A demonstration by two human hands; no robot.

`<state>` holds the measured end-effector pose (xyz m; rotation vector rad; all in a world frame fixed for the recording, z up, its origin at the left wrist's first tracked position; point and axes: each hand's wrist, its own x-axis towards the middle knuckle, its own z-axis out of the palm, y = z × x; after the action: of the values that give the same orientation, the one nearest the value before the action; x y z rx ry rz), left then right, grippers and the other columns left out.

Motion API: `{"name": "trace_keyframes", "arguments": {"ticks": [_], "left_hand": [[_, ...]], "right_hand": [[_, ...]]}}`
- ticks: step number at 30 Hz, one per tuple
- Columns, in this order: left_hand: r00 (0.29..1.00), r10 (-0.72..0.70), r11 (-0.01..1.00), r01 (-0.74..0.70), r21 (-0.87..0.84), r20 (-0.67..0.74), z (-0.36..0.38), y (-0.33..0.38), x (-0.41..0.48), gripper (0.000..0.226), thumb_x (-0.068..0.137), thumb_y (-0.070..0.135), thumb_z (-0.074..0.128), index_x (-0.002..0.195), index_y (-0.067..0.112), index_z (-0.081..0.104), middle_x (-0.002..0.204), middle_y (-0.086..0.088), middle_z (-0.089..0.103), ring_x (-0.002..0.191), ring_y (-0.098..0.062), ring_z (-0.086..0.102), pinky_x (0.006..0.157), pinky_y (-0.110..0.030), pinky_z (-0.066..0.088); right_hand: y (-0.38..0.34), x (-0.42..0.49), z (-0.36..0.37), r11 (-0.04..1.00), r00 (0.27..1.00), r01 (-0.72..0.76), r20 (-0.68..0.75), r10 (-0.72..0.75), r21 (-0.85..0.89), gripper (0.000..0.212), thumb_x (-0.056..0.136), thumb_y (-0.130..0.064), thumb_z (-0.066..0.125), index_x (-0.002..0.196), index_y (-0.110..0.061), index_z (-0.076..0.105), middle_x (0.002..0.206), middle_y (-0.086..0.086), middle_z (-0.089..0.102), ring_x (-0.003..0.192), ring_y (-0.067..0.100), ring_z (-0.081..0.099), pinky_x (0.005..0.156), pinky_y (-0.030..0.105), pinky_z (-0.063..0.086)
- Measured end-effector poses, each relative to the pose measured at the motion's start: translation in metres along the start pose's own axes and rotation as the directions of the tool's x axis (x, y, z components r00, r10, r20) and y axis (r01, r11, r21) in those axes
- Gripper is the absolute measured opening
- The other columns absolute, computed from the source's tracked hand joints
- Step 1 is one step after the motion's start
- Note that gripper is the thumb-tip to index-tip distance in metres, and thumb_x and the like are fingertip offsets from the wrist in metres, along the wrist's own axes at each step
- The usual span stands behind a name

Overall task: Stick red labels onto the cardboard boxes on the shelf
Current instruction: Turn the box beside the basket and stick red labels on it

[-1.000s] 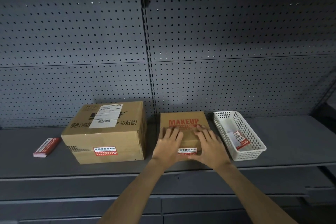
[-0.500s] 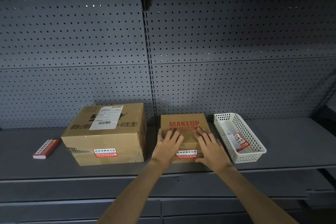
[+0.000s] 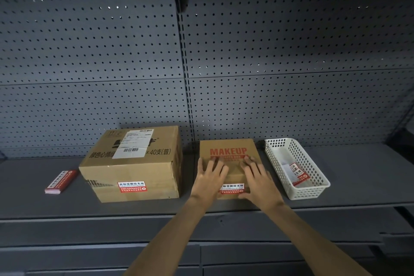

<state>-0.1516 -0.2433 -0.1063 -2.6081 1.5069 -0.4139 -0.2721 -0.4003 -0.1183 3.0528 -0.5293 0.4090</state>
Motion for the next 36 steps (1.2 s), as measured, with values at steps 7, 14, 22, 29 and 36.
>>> {"name": "trace_keyframes", "arguments": {"ticks": [7, 14, 22, 29, 36], "left_hand": [[0.996, 0.024, 0.999, -0.028, -0.040, -0.087, -0.002, -0.005, 0.005, 0.073, 0.071, 0.057, 0.077, 0.122, 0.022, 0.038, 0.137, -0.004, 0.051, 0.130, -0.026, 0.047, 0.108, -0.063, 0.038], [0.986, 0.145, 0.970, -0.159, -0.183, -0.086, -0.002, -0.032, 0.007, 0.071, 0.082, 0.051, 0.070, 0.143, 0.022, 0.047, 0.151, 0.003, 0.046, 0.142, -0.018, 0.039, 0.118, -0.046, 0.032], [0.992, 0.103, 0.946, -0.119, -0.301, -0.068, -0.001, -0.030, 0.004, 0.069, 0.089, 0.051, 0.061, 0.149, 0.023, 0.041, 0.158, 0.006, 0.036, 0.148, -0.014, 0.027, 0.124, -0.044, 0.015], [0.939, -0.343, 0.600, 0.204, -0.774, -0.019, -0.021, -0.024, 0.001, 0.050, 0.100, 0.053, 0.043, 0.137, 0.023, 0.056, 0.151, -0.002, 0.034, 0.145, -0.022, 0.025, 0.121, -0.038, 0.024], [0.627, -0.509, 0.083, 0.718, -0.692, 0.589, -0.033, -0.019, 0.014, 0.081, 0.072, 0.064, 0.066, 0.135, 0.018, 0.046, 0.132, -0.004, 0.059, 0.132, -0.031, 0.043, 0.107, -0.047, 0.041]], "right_hand": [[0.005, 0.003, 0.008, 0.992, 0.986, 0.027, -0.167, -0.006, 0.126, 0.069, 0.076, -0.055, 0.075, 0.131, -0.019, 0.054, 0.144, 0.001, 0.053, 0.139, 0.021, 0.045, 0.099, 0.041, 0.054], [0.034, 0.004, 0.003, 0.951, 0.982, 0.168, -0.123, -0.140, 0.259, 0.070, 0.086, -0.047, 0.070, 0.146, -0.024, 0.044, 0.158, -0.013, 0.035, 0.148, 0.006, 0.022, 0.117, 0.037, 0.038], [0.020, 0.004, 0.007, 0.955, 0.977, 0.094, -0.211, -0.034, 0.280, 0.065, 0.079, -0.057, 0.070, 0.132, -0.022, 0.058, 0.147, -0.009, 0.051, 0.138, 0.011, 0.043, 0.099, 0.034, 0.055], [0.039, 0.021, -0.021, 0.675, 0.969, -0.060, -0.119, 0.215, 0.735, 0.036, 0.098, -0.037, 0.056, 0.131, -0.023, 0.064, 0.138, -0.007, 0.058, 0.128, 0.010, 0.054, 0.110, 0.043, 0.045], [0.033, 0.035, -0.030, 0.513, 0.852, -0.523, 0.394, 0.346, 0.681, 0.039, 0.100, -0.038, 0.056, 0.125, -0.009, 0.063, 0.124, 0.009, 0.067, 0.105, 0.025, 0.062, 0.089, 0.034, 0.046]]}}
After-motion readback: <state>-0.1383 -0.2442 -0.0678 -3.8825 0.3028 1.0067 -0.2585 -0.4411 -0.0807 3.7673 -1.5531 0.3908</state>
